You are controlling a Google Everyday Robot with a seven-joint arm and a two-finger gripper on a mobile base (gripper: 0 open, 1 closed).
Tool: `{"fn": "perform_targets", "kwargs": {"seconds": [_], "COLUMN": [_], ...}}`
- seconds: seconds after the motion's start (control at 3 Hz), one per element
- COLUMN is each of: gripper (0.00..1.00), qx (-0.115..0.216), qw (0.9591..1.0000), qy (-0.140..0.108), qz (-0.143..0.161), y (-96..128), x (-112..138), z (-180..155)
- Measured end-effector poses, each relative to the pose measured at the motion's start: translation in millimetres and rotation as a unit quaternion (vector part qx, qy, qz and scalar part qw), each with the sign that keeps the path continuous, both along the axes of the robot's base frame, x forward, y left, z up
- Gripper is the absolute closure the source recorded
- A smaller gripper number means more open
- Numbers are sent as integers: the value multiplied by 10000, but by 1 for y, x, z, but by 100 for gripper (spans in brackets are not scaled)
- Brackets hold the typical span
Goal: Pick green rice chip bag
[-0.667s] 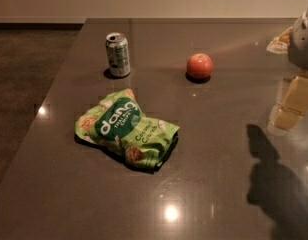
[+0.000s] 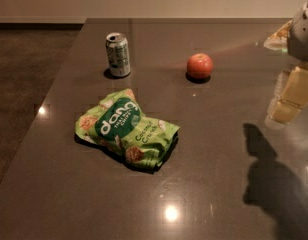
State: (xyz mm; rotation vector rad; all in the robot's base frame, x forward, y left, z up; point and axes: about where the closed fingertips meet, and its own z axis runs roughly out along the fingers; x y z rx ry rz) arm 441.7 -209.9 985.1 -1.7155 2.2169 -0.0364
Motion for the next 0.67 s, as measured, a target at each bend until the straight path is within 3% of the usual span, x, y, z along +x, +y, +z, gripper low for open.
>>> {"fn": "perform_targets", "kwargs": {"seconds": [0.67], "gripper": [0], "qx": [543], "qw": [9969], "qy": [-113], "qz": [561], "y": [82], "x": [10], "z": [10]}}
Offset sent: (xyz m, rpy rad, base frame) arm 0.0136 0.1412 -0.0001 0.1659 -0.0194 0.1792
